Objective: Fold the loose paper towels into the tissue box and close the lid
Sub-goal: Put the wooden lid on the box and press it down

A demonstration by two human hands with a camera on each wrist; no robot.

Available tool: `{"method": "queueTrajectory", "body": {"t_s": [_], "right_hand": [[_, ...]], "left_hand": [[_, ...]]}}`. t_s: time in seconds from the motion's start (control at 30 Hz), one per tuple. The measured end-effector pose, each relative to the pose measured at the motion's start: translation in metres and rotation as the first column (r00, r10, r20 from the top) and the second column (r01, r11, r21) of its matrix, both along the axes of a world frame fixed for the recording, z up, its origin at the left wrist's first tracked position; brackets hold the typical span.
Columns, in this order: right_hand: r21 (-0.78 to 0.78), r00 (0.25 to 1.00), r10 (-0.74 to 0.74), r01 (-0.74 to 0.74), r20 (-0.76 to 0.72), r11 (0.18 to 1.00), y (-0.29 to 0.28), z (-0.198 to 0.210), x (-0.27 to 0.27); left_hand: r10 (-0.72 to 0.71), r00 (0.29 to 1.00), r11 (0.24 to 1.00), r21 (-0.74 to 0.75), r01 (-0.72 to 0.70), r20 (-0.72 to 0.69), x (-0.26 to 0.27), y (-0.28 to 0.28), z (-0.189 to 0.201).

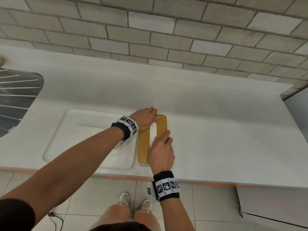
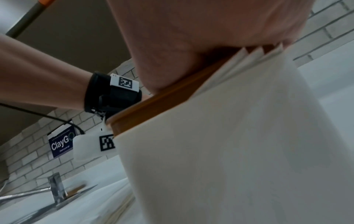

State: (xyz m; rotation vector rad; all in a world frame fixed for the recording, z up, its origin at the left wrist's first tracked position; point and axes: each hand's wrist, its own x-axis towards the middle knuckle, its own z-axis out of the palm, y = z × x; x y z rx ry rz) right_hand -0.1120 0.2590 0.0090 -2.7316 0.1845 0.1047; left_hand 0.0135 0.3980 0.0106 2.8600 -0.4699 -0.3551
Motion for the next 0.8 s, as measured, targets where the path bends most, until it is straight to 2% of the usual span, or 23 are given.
{"method": "queueTrajectory", "body": {"t_s": [0.2,0.37,0.5,0.63,0.7,0.8], "right_hand": [[-0.065,0.999,-0.007,0.010,0.049,0.998,-0.001,-0.006,0.012],[-0.046,0.998,-0.001,0.004,0.056,0.999,-0.003,-0.012,0.013],[0.139,0.998,0.044,-0.039,-0.033,0.990,-0.011,-0.011,0.017],[0.360,0.992,0.121,-0.100,-0.036,0.928,-0.035,-0.006,0.012],[0.343,0.977,0.206,-0.211,0.052,0.915,-0.048,-0.010,0.005],[0.277,0.932,0.345,-0.362,0.110,0.890,-0.061,-0.021,-0.003]], "left_hand": [[0.030,0.997,0.998,0.046,-0.034,0.076,0.004,-0.003,-0.008],[0.045,0.984,0.997,0.059,-0.056,0.173,0.001,-0.005,-0.013],[0.059,0.976,0.998,0.024,-0.065,0.212,-0.007,-0.003,-0.012],[0.234,0.958,0.965,-0.158,-0.209,0.163,-0.041,-0.008,-0.011],[0.323,0.939,0.919,-0.273,-0.283,0.117,-0.070,-0.015,-0.013],[0.342,0.932,0.903,-0.317,-0.291,0.117,-0.100,-0.021,-0.024]]}}
